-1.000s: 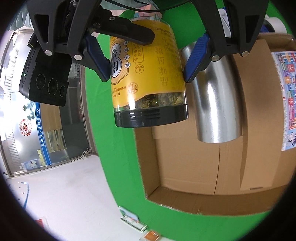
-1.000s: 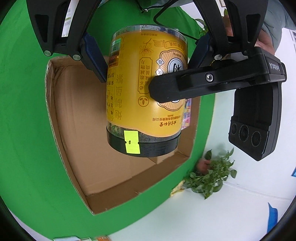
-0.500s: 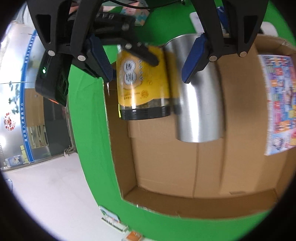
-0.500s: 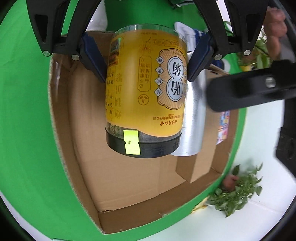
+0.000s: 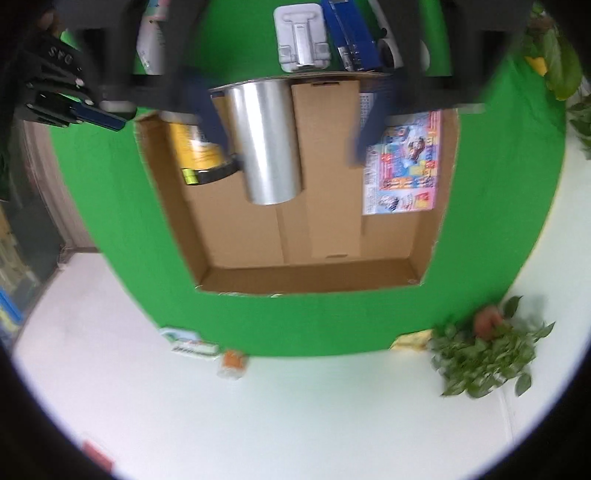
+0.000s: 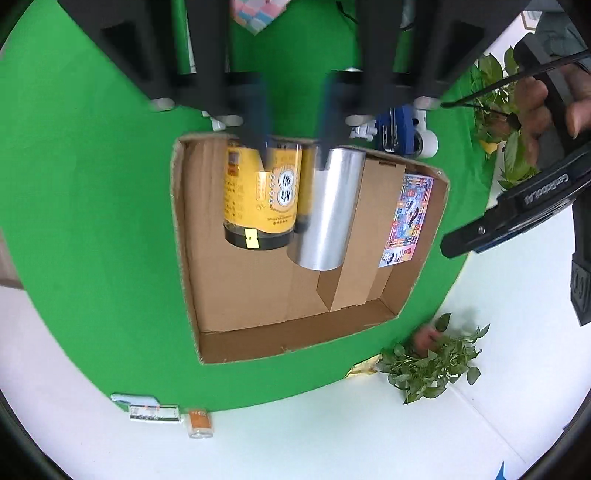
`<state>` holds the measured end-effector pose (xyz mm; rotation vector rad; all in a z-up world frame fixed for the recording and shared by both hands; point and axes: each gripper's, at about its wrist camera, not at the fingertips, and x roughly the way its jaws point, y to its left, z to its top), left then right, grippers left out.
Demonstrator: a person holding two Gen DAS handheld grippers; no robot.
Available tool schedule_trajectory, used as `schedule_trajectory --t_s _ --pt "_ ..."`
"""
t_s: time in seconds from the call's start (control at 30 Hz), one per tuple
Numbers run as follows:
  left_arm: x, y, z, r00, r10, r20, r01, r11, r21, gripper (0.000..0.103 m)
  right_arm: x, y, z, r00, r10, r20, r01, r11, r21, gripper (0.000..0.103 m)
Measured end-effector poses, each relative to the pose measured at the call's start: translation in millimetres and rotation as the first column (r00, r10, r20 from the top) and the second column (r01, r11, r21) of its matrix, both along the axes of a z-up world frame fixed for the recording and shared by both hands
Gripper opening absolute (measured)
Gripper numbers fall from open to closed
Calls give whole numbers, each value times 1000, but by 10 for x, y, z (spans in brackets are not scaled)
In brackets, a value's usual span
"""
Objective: Organize rigid objects
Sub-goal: 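Move the right gripper to the white spray bottle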
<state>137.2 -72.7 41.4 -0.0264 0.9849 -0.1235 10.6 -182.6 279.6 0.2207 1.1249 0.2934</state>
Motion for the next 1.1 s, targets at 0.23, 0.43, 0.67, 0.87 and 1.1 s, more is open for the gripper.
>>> schedule_trajectory --t_s 0.23,0.43,0.67,0.87,1.1 --pt "-138 -102 50 1000 -2 -18 1 998 -68 76 -400 -184 173 995 -40 90 44 998 -44 102" --pt "-338 -221 -34 999 -36 -16 36 999 13 91 -651 -521 -309 992 -107 -69 101 991 -89 102" --pt "-553 -197 -267 991 -52 -125 49 998 -28 91 -883 -860 -1074 945 -168 -279 143 984 -109 84" --pt "-626 -188 -384 981 -57 -187 53 998 -31 91 -1012 -802 -1354 936 -148 -318 106 983 -147 43" --pt "-587 -301 -482 965 -113 -238 98 992 -74 91 -1097 -447 -1098 976 -19 -219 21 1000 10 69"
